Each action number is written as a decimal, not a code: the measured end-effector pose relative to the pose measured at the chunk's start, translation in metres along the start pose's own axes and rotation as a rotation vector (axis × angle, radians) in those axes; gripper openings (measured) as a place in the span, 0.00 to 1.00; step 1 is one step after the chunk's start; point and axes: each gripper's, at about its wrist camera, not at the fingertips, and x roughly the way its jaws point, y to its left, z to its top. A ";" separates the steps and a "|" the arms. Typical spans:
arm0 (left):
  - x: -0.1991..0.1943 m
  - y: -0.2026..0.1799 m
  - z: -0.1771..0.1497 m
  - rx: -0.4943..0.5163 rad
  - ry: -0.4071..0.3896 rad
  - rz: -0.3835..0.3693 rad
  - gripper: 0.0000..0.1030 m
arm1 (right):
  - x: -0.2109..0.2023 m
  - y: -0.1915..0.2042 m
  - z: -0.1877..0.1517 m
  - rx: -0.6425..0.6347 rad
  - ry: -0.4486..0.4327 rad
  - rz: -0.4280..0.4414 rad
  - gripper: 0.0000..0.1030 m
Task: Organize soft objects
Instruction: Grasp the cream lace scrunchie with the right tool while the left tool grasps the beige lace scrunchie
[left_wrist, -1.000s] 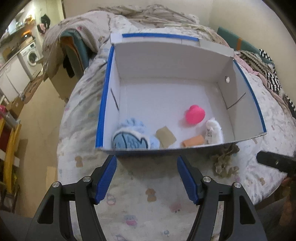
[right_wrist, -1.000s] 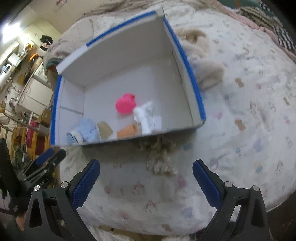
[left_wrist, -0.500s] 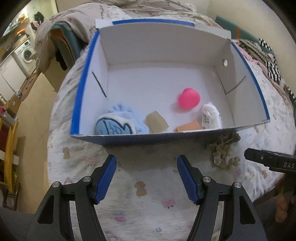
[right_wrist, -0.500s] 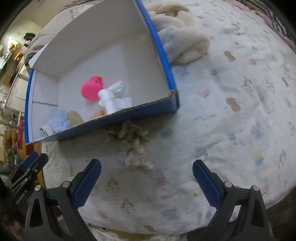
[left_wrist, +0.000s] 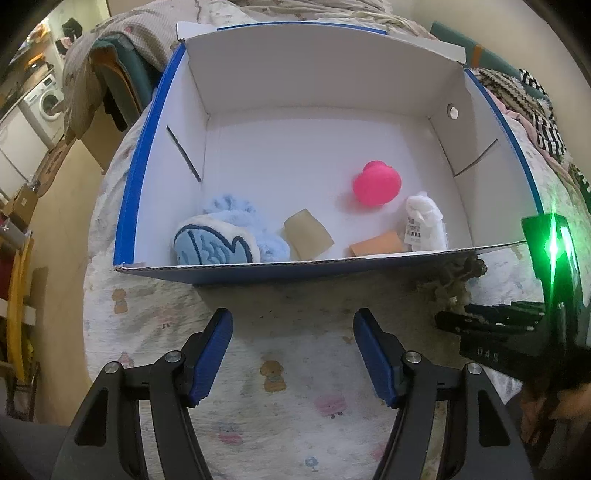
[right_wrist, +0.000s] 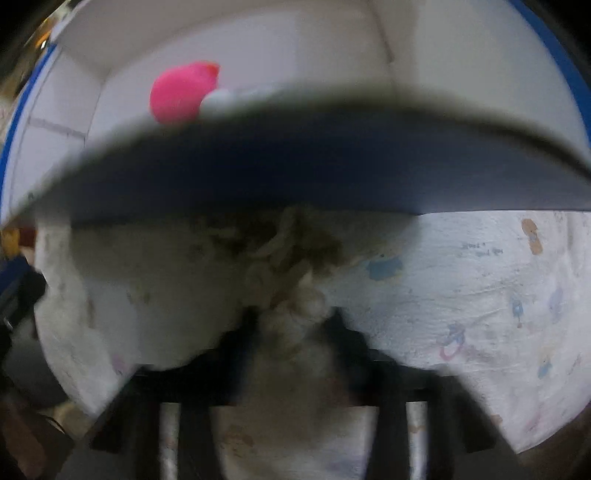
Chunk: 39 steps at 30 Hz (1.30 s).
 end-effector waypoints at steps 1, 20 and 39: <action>0.001 0.000 0.001 -0.001 0.001 -0.003 0.63 | -0.003 0.001 -0.001 -0.007 -0.012 0.003 0.30; 0.043 -0.104 0.009 0.137 0.031 -0.148 0.63 | -0.060 -0.072 -0.048 0.257 -0.143 0.047 0.27; 0.072 -0.109 0.017 0.081 0.034 -0.176 0.09 | -0.057 -0.089 -0.044 0.262 -0.126 0.084 0.27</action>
